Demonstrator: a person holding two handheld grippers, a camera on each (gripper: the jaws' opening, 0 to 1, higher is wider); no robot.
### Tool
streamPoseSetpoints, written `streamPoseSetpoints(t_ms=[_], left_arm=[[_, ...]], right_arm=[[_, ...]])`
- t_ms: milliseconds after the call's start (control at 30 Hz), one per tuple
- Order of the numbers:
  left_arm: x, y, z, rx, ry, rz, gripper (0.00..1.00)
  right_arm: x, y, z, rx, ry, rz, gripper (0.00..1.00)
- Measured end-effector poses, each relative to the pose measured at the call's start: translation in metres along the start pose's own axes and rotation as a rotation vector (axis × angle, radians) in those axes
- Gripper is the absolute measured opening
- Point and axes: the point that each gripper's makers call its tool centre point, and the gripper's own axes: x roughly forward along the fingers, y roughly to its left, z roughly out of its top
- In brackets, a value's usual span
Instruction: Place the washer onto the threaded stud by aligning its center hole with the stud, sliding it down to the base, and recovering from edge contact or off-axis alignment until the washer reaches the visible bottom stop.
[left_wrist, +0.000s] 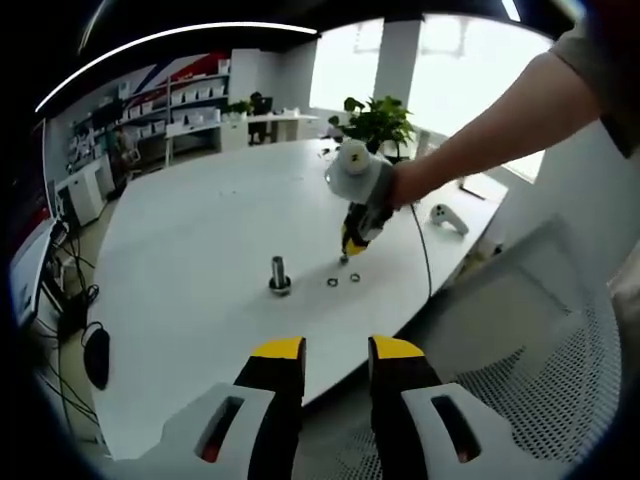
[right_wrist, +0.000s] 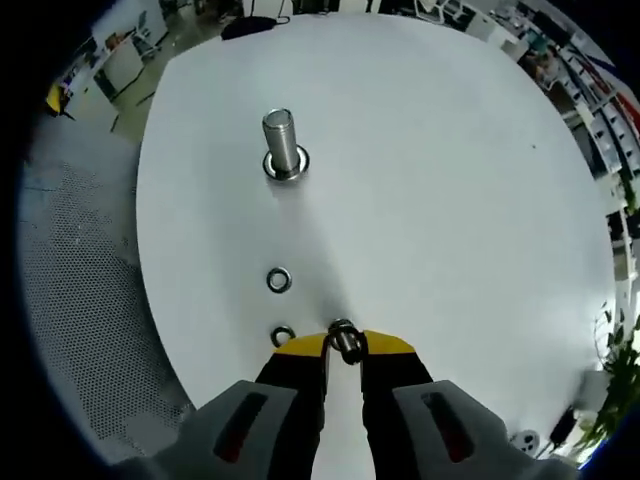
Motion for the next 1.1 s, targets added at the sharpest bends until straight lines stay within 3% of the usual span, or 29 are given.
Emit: streamPoseSetpoints(t_ms=[600,1100], left_arm=[[0.000,0.001,-0.001,-0.002,0.004,0.008,0.23],[0.000,0.001,-0.001,0.002,0.000,0.006,0.23]], right_arm=[[0.010,0.001,-0.001,0.024,-0.007,0.003,0.15],[0.000,0.005,-0.012,0.056,-0.004,-0.011,0.18]])
